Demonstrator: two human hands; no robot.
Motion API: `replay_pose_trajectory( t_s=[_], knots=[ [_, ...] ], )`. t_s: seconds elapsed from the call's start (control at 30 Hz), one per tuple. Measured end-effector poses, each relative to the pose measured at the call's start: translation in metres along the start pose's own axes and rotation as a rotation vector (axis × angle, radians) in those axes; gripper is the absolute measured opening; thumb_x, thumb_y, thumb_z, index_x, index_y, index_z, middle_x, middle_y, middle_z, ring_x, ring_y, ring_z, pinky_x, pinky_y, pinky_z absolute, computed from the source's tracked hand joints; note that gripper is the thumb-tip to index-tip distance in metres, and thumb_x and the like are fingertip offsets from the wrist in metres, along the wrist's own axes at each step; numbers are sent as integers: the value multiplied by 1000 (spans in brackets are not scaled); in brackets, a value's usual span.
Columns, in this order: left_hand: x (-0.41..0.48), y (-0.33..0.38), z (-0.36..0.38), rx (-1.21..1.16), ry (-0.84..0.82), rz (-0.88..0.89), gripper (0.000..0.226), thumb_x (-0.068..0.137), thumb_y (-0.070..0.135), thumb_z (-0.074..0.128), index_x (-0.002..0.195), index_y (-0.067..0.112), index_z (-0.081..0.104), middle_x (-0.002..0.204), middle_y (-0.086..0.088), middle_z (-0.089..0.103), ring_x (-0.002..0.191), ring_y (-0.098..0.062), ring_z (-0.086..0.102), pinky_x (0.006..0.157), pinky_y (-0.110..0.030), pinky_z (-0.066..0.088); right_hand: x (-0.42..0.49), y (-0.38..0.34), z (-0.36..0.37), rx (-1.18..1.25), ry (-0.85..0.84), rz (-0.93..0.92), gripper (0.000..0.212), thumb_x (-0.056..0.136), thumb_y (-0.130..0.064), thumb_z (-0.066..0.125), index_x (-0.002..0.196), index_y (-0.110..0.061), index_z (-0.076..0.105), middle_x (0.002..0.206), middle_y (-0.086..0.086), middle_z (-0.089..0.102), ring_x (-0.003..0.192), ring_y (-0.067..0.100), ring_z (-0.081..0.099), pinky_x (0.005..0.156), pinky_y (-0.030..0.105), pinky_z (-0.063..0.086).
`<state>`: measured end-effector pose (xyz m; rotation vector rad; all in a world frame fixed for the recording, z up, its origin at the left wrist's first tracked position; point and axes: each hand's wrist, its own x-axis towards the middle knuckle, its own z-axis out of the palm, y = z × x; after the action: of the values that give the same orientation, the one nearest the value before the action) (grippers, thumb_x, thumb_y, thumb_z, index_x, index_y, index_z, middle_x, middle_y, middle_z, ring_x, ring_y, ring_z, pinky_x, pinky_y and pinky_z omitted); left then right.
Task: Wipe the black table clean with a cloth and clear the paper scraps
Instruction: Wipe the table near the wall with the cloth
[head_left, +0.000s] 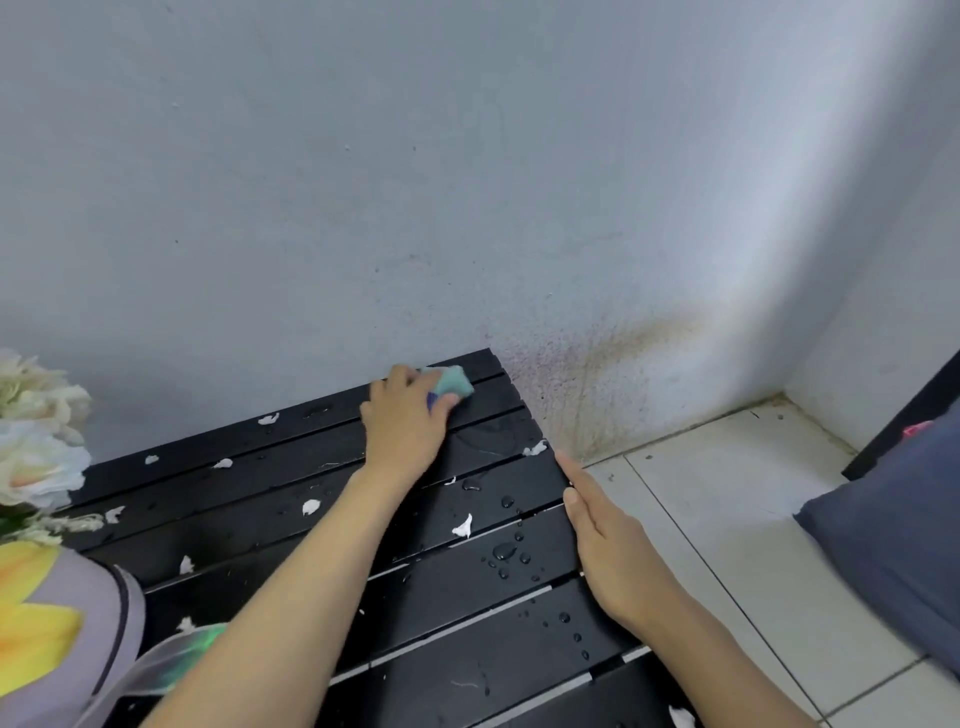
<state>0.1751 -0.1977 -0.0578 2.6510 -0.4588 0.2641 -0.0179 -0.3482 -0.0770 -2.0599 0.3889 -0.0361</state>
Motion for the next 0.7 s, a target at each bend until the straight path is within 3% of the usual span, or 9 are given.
replay_pose_trajectory(
  t_s=[0.07, 0.13, 0.3, 0.4, 0.57, 0.63, 0.7],
  knots=[
    [-14, -6, -14, -103, -161, 171, 40, 90, 42, 59, 128, 33, 58, 113, 4, 49, 105, -22, 47, 95, -37, 39, 1, 1, 0, -4, 3, 4, 38, 100, -53, 19, 135, -71, 17, 127, 14, 61, 111, 22, 61, 98, 39, 47],
    [-1, -13, -32, -122, -287, 195, 35, 88, 38, 62, 122, 36, 63, 106, 6, 50, 102, -18, 51, 94, -37, 41, 2, 1, 0, -11, 6, 8, 37, 100, -54, 18, 132, -74, 15, 122, 14, 63, 102, 20, 64, 96, 37, 48],
    [43, 4, -12, -183, -36, -38, 28, 92, 35, 57, 118, 29, 66, 107, -7, 50, 102, -30, 53, 91, -41, 45, -1, -2, -1, -22, 4, 25, 39, 100, -53, 16, 134, -72, 14, 122, 12, 64, 104, 20, 63, 92, 34, 47],
    [30, 25, 16, -17, 18, -48, 32, 96, 36, 51, 123, 25, 62, 119, -6, 49, 106, -32, 46, 92, -41, 41, 1, -3, -3, -31, 6, 28, 40, 102, -51, 17, 138, -68, 16, 124, 8, 64, 109, 19, 61, 92, 34, 45],
    [11, 15, -17, -17, -248, 243, 29, 91, 44, 55, 117, 37, 64, 106, 5, 52, 104, -21, 41, 91, -36, 29, 3, 0, -1, 23, 6, 45, 38, 102, -50, 19, 136, -68, 22, 127, 8, 62, 113, 18, 59, 97, 35, 45],
    [22, 5, -26, -1, -227, 174, 29, 90, 47, 55, 117, 40, 64, 106, 4, 51, 105, -22, 39, 92, -36, 27, 3, 0, -1, 50, 1, 48, 38, 102, -50, 20, 136, -68, 23, 131, 11, 58, 117, 21, 57, 97, 32, 43],
    [33, 3, -18, -6, -113, -1, 34, 92, 46, 52, 125, 37, 60, 118, 1, 48, 113, -25, 38, 96, -36, 27, 2, 0, 0, 78, 6, 48, 38, 102, -50, 21, 135, -68, 23, 132, 9, 58, 116, 19, 58, 92, 27, 41]
  ],
)
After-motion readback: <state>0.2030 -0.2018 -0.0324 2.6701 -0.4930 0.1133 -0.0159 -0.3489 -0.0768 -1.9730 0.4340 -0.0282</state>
